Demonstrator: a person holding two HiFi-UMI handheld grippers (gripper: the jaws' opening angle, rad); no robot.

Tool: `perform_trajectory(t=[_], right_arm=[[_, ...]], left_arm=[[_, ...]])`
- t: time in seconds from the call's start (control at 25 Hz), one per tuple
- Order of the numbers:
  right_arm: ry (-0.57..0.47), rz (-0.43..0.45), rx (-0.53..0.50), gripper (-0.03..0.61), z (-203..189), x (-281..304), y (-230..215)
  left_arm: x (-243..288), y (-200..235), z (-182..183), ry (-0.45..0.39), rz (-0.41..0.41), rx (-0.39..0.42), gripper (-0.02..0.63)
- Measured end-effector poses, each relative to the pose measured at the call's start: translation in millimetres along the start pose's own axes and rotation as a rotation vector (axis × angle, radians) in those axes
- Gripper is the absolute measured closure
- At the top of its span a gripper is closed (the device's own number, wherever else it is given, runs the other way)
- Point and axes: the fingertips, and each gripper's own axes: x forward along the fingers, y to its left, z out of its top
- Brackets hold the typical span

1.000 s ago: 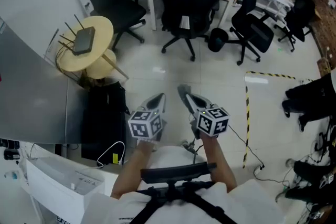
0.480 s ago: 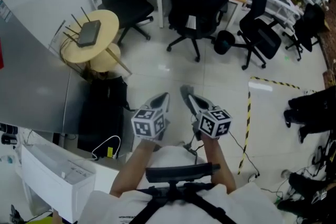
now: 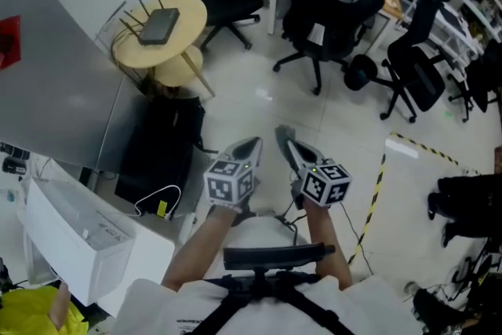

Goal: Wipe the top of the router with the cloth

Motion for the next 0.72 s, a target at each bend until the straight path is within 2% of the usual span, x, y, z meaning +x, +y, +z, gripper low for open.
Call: perform_trajectory(t=[0.32, 0.72], right_arm=[[0.061, 0.046, -0.037, 0.541, 20.8, 84.0, -2.4], [0.124, 0.115, -0.086, 0.541, 89.3, 238.0, -10.3]], left_arm=[[36.1, 70.9, 33.4, -0.025, 0.038, -0.05, 0.623], [99.9, 196.3, 130.2, -0.084, 0.104, -0.108, 0.623]])
